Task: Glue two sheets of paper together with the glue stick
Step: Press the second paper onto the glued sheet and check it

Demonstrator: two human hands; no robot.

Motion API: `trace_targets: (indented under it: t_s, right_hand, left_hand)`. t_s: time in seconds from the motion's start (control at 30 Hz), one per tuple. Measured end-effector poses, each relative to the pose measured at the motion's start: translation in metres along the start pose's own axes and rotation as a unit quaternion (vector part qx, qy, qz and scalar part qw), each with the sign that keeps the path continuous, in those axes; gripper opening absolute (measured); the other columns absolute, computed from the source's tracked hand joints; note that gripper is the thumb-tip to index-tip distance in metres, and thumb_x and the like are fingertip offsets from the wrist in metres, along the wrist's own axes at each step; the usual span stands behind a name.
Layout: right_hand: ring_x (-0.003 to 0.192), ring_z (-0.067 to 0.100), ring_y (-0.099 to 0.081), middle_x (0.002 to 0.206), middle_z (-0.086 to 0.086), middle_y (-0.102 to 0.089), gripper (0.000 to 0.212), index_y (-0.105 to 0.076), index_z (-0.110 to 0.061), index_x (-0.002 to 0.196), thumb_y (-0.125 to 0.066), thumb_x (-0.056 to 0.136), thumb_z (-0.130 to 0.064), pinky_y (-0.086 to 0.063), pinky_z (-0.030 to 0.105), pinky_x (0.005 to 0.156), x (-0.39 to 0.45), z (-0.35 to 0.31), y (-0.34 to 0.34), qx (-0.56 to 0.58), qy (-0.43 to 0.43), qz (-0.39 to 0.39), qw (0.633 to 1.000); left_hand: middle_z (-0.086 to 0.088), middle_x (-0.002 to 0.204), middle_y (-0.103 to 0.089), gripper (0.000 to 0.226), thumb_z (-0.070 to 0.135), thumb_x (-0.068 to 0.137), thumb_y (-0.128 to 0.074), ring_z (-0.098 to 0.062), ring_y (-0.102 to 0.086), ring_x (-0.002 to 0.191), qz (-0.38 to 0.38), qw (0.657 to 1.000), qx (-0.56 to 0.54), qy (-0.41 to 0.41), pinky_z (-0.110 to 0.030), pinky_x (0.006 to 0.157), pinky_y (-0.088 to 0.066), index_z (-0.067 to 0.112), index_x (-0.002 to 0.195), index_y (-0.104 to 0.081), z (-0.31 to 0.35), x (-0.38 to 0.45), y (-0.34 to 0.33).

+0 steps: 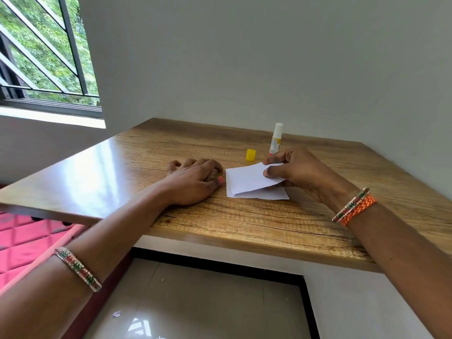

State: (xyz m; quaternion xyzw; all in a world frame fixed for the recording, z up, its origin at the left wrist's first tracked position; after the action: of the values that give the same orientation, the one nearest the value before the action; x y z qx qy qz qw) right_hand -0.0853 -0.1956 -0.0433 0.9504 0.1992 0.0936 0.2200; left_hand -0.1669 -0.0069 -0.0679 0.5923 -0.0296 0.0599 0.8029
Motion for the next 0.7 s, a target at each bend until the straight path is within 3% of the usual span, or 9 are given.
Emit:
trace_targets:
  t_s: [0.1, 0.23, 0.47, 0.7]
  right_hand:
    - [0.082, 0.01, -0.059, 0.109, 0.003, -0.059, 0.033, -0.065, -0.001, 0.111, -0.069, 0.078, 0.001, -0.051, 0.016, 0.058, 0.0001, -0.0009, -0.0006, -0.012, 0.001, 0.007, 1.0]
    - [0.084, 0.012, -0.059, 0.111, 0.004, -0.058, 0.034, -0.065, 0.0, 0.112, -0.069, 0.078, 0.001, -0.052, 0.014, 0.055, -0.0009, -0.0007, -0.0008, -0.009, 0.003, 0.007, 1.0]
    - [0.081, 0.009, -0.06, 0.11, 0.003, -0.06, 0.035, -0.065, -0.001, 0.113, -0.069, 0.078, -0.001, -0.052, 0.019, 0.066, -0.0012, -0.001, -0.0021, -0.017, 0.009, 0.011, 1.0]
    - [0.085, 0.011, -0.061, 0.109, 0.004, -0.061, 0.037, -0.065, 0.0, 0.114, -0.069, 0.078, -0.001, -0.053, 0.018, 0.065, -0.004, -0.0009, -0.0042, -0.021, 0.02, 0.012, 1.0]
  left_hand:
    - [0.009, 0.148, -0.035, 0.036, 0.041, 0.096, -0.034, -0.018, -0.022, 0.138, 0.005, 1.0, -0.005, 0.0, -0.047, 0.11, -0.005, 0.037, 0.13, -0.041, 0.0, 0.0004, 0.0002]
    - [0.009, 0.147, -0.038, 0.035, 0.042, 0.095, -0.037, -0.019, -0.024, 0.137, 0.01, 1.0, -0.009, 0.004, -0.047, 0.109, -0.006, 0.038, 0.129, -0.044, 0.0, 0.0005, 0.0017]
    - [0.011, 0.148, -0.037, 0.036, 0.042, 0.094, -0.038, -0.019, -0.024, 0.138, 0.022, 1.0, 0.001, 0.004, -0.047, 0.108, -0.007, 0.039, 0.129, -0.046, 0.0002, 0.0004, 0.0019]
    - [0.014, 0.148, -0.035, 0.037, 0.043, 0.094, -0.036, -0.018, -0.023, 0.139, 0.026, 1.0, 0.009, 0.0, -0.05, 0.11, -0.003, 0.039, 0.129, -0.046, -0.0007, 0.001, 0.0003]
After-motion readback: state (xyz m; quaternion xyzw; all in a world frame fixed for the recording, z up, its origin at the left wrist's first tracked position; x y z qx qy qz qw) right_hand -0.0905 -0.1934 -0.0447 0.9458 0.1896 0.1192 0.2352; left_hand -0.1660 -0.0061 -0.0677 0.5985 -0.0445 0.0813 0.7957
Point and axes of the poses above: each hand's wrist, its own x-axis towards the middle knuckle, its own y-axis out of the back of the hand, z = x × y, the point moved 3 cm from there along x, towards the middle knuckle
